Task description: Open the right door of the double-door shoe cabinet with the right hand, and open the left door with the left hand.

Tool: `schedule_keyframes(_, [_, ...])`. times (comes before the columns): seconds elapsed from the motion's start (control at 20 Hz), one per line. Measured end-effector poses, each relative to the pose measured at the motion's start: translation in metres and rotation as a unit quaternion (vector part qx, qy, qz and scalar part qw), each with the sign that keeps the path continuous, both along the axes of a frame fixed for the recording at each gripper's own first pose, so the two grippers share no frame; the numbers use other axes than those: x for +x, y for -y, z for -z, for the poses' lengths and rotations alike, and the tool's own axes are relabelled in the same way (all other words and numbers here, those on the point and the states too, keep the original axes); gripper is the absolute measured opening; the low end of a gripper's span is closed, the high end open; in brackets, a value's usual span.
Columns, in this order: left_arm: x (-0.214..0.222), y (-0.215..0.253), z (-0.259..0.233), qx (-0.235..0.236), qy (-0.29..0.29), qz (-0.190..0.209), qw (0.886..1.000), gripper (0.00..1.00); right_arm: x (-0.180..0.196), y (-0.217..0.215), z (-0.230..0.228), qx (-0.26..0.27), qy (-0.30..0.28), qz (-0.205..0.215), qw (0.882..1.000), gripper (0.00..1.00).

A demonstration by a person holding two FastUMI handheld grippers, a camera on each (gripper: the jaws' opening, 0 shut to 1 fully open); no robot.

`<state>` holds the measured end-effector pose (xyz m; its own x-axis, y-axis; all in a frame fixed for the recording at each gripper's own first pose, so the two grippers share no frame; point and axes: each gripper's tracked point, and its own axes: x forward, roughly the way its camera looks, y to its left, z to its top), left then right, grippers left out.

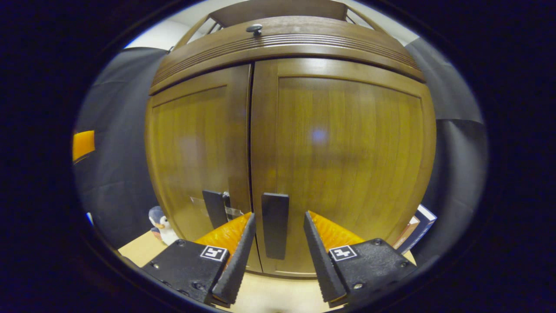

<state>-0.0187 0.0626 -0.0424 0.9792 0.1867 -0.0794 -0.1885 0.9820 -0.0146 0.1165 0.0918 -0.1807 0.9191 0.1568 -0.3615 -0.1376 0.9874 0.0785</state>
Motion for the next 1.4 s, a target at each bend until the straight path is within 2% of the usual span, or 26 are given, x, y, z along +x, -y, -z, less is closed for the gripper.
schedule_keyframes(0.25, [0.001, -0.008, 0.002, 0.004, -0.007, -0.008, 1.000, 0.94, 0.011, -0.010, 0.015, 0.016, -0.012, 0.002, 1.000, 0.60])
schedule_keyframes(0.35, [-0.002, -0.005, 0.006, 0.007, -0.013, -0.007, 1.000, 0.94, 0.018, -0.004, 0.017, 0.004, -0.004, 0.022, 1.000, 0.55])
schedule_keyframes(0.4, [-0.004, -0.004, 0.008, 0.006, -0.014, -0.006, 1.000, 0.94, 0.018, -0.008, 0.017, 0.014, -0.009, 0.020, 1.000, 0.47])
schedule_keyframes(0.45, [-0.005, -0.003, 0.009, 0.005, -0.016, -0.006, 1.000, 0.94, 0.019, -0.009, 0.020, 0.017, -0.013, 0.025, 0.999, 0.46])
schedule_keyframes(0.5, [-0.007, -0.003, 0.011, 0.004, -0.017, -0.005, 1.000, 0.94, 0.021, -0.010, 0.020, 0.018, -0.012, 0.028, 0.999, 0.39])
schedule_keyframes(0.8, [-0.011, 0.005, 0.013, 0.011, -0.021, 0.005, 1.000, 0.94, 0.014, -0.005, 0.022, 0.026, -0.021, 0.021, 0.999, 0.30])
schedule_keyframes(1.4, [-0.002, 0.040, 0.022, 0.021, -0.029, 0.042, 0.999, 0.94, -0.051, 0.012, 0.012, 0.037, -0.016, -0.013, 0.999, 0.29])
